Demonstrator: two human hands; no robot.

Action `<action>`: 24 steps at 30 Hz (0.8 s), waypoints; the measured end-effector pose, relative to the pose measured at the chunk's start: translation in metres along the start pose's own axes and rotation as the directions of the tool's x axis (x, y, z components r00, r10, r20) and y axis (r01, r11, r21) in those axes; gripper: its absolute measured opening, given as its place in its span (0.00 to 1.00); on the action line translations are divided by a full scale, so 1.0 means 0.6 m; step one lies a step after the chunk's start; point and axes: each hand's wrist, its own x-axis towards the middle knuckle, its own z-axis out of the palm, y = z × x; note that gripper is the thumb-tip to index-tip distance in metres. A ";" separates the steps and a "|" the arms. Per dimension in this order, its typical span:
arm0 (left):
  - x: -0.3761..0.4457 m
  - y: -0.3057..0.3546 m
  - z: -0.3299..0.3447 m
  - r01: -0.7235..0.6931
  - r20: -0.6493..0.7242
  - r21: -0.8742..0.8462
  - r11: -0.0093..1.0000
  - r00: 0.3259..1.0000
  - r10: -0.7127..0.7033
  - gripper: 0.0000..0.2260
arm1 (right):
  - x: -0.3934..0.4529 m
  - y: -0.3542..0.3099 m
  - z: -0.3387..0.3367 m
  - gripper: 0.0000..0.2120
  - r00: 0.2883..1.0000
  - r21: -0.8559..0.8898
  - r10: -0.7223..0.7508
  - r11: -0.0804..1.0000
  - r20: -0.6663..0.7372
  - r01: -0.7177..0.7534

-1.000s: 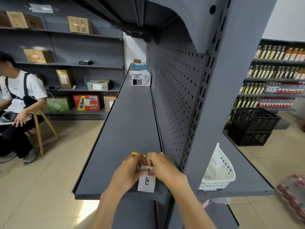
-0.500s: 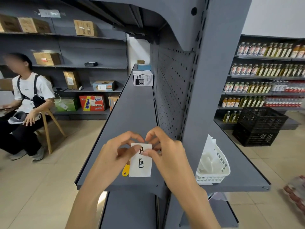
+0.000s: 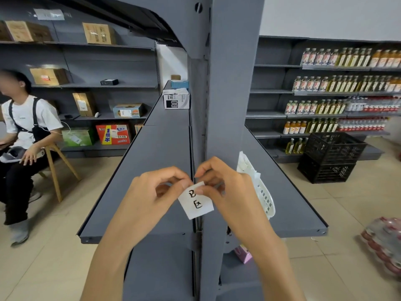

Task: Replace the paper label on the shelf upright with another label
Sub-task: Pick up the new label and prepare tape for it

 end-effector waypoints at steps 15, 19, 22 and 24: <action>0.012 0.047 0.059 0.002 0.294 0.121 0.993 0.955 -0.038 0.05 | 0.007 0.038 -0.095 0.13 0.983 -0.178 -0.009 0.983 0.182 0.042; 0.015 0.053 0.068 0.015 0.316 0.105 0.994 0.947 -0.048 0.06 | 0.010 0.043 -0.104 0.13 0.981 -0.194 -0.015 0.979 0.195 0.054; 0.017 0.055 0.074 0.008 0.316 0.118 0.993 0.948 -0.045 0.06 | 0.012 0.046 -0.109 0.13 0.979 -0.204 -0.017 0.977 0.203 0.059; 0.018 0.056 0.077 0.004 0.320 0.128 0.992 0.947 -0.045 0.06 | 0.015 0.048 -0.111 0.13 0.978 -0.212 -0.018 0.975 0.206 0.063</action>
